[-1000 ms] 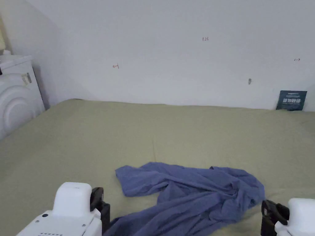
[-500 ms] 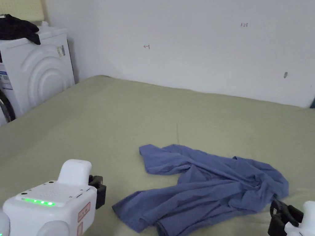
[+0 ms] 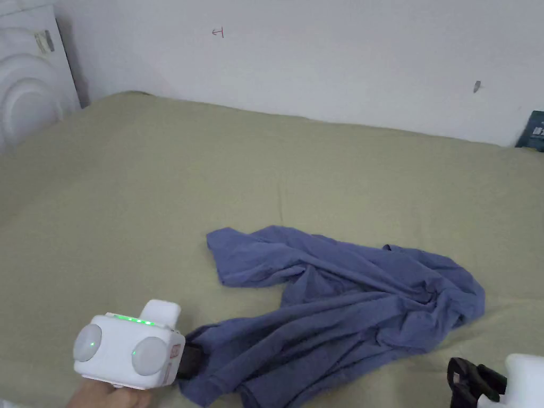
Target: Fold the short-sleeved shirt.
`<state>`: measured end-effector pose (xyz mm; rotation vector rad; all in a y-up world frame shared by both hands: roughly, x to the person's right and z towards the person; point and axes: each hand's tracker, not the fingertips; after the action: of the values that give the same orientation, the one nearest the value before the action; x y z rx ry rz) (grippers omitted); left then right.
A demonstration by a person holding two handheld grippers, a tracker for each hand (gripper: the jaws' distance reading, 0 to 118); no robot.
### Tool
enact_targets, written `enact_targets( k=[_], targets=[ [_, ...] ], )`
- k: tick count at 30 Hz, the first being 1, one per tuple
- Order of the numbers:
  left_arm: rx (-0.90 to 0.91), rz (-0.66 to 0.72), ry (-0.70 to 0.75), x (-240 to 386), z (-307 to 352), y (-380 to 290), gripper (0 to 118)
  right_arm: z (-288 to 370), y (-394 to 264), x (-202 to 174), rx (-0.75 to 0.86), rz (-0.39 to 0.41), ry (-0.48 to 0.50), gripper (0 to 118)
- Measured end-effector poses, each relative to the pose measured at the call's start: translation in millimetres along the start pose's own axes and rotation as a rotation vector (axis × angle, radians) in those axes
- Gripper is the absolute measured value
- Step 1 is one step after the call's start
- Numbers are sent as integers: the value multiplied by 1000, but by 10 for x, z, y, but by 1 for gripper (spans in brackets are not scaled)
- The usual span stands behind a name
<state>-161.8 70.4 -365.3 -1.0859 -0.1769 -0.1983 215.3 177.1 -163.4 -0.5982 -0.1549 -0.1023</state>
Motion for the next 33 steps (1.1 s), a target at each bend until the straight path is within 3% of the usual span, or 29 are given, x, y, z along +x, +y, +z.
enact_targets(
  k=[1, 2, 3, 5, 8, 11, 17, 18, 20, 21, 22, 25, 26, 27, 28, 29, 30, 31, 32, 33],
  targets=[
    [15, 8, -29, 74, 2, -70, 43, -45, 20, 49, -9, -2, -3, 0],
    [25, 6, -31, 101, 53, -99, 0, -104, 42, 86, -24, -11, 4, 0],
    [76, -87, -80, 137, 95, -58, 0, -175, 81, 151, -36, -24, 3, 0],
    [71, -58, -31, 135, 88, -14, 0, -353, 181, 301, -56, -17, -6, 0],
    [30, -60, -69, 91, -28, 12, 0, -715, 449, 543, -85, 76, -91, 0],
    [23, -34, -91, 149, 256, -131, 0, -1232, 800, 839, -123, 98, -103, 0],
    [21, -64, -99, 95, 191, -63, 0, -2466, 1356, 1451, -249, 45, -125, 1],
    [21, -65, -100, 99, 197, -72, 0, -2596, 1430, 1481, -279, 27, -121, 26],
    [26, -59, -107, 112, 199, -89, 0, -2962, 1500, 1617, -373, 26, -129, 109],
    [24, -66, -105, 54, 102, -59, 0, -3154, 1472, 1678, -454, 15, -112, 118],
    [19, -71, -101, 50, 87, -56, 0, -3239, 1479, 1670, -458, 28, -167, 118],
    [26, -81, -91, 99, 102, -31, 0, -3465, 1362, 1668, -532, -12, -103, 117],
    [25, -79, -91, 95, 96, -32, 0, -3523, 1263, 1617, -580, 31, -171, 107],
    [24, -78, -93, 89, 87, -34, 0, -3544, 1198, 1570, -574, 92, -196, 88],
    [24, -79, -94, 89, 87, -23, 0, -3513, 1154, 1526, -548, 132, -173, 81],
    [21, -75, -97, 99, 98, -11, 0, -3426, 1211, 1484, -503, 94, -189, 52],
    [20, -63, -99, 100, 107, -10, 0, -3395, 1220, 1475, -508, 50, -114, 5],
    [15, -63, -102, 97, 112, -5, 0, -3312, 1261, 1422, -487, 67, -124, 5],
    [14, -63, -108, 92, 110, 0, 0, -3231, 1293, 1358, -452, 131, -219, 5],
    [1, -44, -118, 26, 88, 25, 0, -3144, 1338, 1340, -470, 145, -183, 5]
  ],
)
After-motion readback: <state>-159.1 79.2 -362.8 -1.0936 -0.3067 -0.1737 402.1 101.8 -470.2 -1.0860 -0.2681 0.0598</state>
